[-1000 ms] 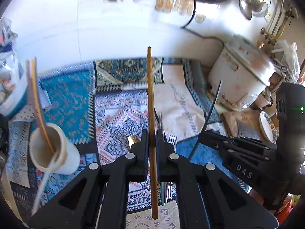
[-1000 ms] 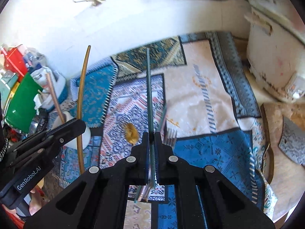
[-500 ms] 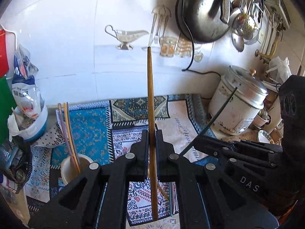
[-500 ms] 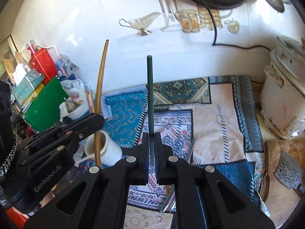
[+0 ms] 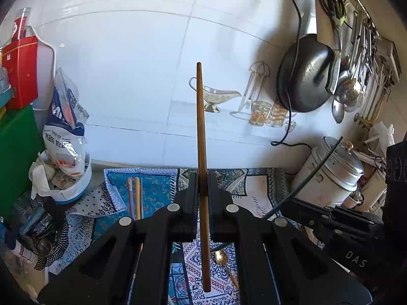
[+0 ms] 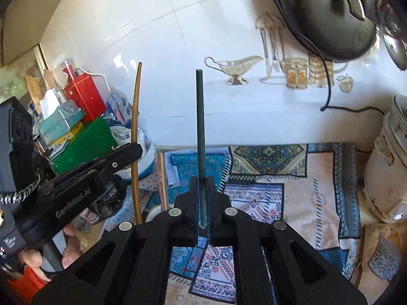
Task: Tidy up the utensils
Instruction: 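Lift and carry both held chopsticks over the white cup, then lower the chopsticks into the white cup and open both grippers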
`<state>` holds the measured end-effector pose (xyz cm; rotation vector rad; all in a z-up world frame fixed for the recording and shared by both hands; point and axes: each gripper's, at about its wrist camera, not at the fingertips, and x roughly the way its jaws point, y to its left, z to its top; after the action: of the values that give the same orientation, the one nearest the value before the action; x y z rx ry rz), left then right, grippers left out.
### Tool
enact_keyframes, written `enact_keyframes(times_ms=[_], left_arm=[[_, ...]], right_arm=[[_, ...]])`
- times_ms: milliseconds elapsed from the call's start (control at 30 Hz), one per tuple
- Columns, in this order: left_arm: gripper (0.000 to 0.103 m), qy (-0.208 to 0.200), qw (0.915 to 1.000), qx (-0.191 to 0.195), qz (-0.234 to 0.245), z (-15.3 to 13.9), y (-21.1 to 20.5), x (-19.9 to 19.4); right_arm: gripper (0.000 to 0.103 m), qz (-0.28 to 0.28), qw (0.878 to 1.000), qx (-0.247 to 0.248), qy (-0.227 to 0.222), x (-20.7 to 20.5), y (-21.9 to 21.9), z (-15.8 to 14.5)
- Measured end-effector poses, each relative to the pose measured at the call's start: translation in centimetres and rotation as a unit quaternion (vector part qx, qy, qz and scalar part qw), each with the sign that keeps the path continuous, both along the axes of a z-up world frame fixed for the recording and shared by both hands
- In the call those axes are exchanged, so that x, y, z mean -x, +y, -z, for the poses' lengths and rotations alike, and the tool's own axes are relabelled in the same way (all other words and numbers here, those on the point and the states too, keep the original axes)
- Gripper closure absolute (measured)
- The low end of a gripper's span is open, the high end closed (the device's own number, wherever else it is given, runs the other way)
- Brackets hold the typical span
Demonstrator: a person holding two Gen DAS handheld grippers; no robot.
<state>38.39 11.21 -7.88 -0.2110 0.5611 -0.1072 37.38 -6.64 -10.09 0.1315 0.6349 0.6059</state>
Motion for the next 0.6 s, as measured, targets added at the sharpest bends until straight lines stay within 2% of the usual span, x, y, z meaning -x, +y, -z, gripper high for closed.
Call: enact_keyframes(times_ms=[167, 333, 600], left_arm=[[0.098, -0.004, 0.9995, 0.005, -0.031, -0.2, 3.1, -0.3], [0.098, 0.008, 0.9986, 0.008, -0.051, 0.8, 5.7, -1.1], [0.098, 0.039, 0.9973, 0.007, -0.061, 4.5, 7.6, -3.6]], right_arm=[[0.098, -0.021, 1.0, -0.009, -0.001, -0.4, 1.6, -0.3], [0.098, -0.042, 0.999, -0.008, 0.005, -0.8, 3.7, 0.0], [0.098, -0.058, 0.998, 0.0, 0.03, -2.2, 6.9, 1.8]])
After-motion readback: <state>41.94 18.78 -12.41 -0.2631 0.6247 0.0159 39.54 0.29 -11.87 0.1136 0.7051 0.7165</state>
